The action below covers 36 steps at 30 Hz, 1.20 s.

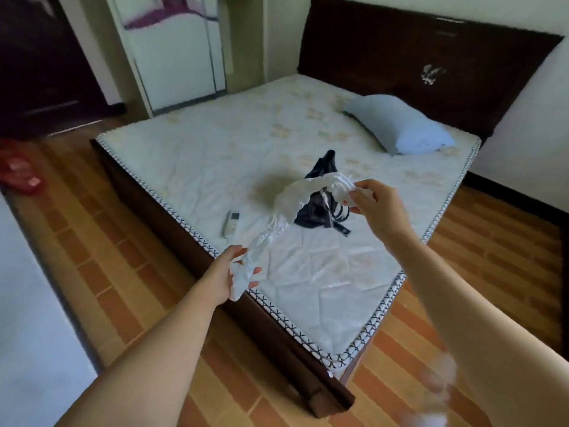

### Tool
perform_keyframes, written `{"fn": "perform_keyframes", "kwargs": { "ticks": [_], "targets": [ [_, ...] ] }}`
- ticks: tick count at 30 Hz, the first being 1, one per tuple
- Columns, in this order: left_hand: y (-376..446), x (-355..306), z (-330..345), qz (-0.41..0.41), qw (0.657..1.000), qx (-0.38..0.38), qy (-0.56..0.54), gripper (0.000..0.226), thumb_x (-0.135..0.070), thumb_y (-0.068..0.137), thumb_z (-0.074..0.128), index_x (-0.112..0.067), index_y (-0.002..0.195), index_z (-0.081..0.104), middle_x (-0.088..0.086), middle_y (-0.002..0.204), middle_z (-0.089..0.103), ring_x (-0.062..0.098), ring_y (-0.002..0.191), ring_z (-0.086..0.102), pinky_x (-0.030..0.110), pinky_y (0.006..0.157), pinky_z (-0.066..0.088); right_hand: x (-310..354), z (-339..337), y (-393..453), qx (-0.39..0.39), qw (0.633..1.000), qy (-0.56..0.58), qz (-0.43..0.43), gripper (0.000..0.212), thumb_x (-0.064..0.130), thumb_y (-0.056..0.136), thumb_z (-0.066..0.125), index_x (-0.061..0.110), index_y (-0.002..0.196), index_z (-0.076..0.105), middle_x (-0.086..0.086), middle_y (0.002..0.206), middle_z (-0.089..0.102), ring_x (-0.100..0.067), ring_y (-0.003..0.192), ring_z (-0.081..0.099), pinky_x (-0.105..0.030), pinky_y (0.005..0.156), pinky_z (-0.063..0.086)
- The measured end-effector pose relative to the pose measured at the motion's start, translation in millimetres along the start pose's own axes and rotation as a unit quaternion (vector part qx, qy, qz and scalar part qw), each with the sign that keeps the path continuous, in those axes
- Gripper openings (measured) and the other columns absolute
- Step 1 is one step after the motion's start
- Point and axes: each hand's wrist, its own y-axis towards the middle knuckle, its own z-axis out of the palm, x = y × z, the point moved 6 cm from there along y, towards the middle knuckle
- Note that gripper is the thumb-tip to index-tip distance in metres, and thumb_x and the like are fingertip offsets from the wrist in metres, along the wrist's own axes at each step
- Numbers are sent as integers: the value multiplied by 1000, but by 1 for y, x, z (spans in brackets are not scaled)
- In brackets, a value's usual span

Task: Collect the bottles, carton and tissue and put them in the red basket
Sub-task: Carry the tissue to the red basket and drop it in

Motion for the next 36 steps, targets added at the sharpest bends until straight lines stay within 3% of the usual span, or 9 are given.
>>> {"fn": "perform_keyframes", "kwargs": {
  "ticks": [3,7,10,14,16,20,25,30,36],
  "targets": [
    [-11,-30,-53,39,998,-44,-23,38,-36,93,43,-17,124,56,10,126,57,24,102,60,42,81,51,29,58,17,48,999,1,-26,24,18,87,54,8,106,63,-12,93,69,-26,82,66,-41,79,54],
    [-32,-50,-105,83,990,-99,-57,25,-33,95,43,-19,101,61,11,114,61,26,100,62,43,78,52,57,123,29,113,992,13,-52,22,17,87,55,8,105,63,-4,83,67,-30,87,65,-46,83,52],
    [-45,-56,-137,91,982,-144,-84,31,-35,96,42,-16,115,57,12,117,60,25,100,63,41,74,54,76,161,34,149,985,17,-81,9,15,86,56,15,90,64,-8,84,68,-31,87,65,-47,83,53],
    [-60,-62,-172,92,971,-192,-105,34,-37,96,41,-18,124,49,10,134,52,21,104,61,35,69,57,98,203,38,191,975,41,-102,25,11,86,54,31,71,58,5,73,63,-28,82,64,-38,78,54],
    [-66,-63,-183,102,965,-208,-126,37,-36,94,46,-16,126,50,10,130,55,24,111,60,39,82,56,108,220,41,215,969,38,-114,23,10,86,53,28,73,58,5,72,61,-29,81,63,-28,63,54],
    [-68,-69,-189,156,950,-243,-117,35,-26,97,42,-11,129,46,14,141,45,29,118,52,48,106,41,125,247,52,252,953,5,-168,23,12,85,53,29,70,58,2,72,62,-37,84,62,-41,70,51],
    [-74,-75,-207,178,936,-291,-88,49,-29,82,65,-7,124,52,18,130,55,30,99,62,50,91,50,130,283,67,293,931,-11,-219,11,11,86,54,15,86,63,8,65,59,-36,80,61,-19,53,38],
    [-74,-72,-229,183,920,-317,-142,34,-16,92,56,-9,124,50,15,121,58,30,99,61,41,74,55,137,326,76,339,910,-4,-239,13,11,86,54,8,93,64,-12,77,64,-35,80,62,-32,67,47],
    [-53,-97,-259,190,910,-321,-180,18,-15,93,52,-11,111,53,9,106,61,26,91,63,42,76,52,153,389,94,372,898,2,-234,13,11,85,52,9,92,64,7,63,51,-9,61,48,-7,49,36]
  ]
}}
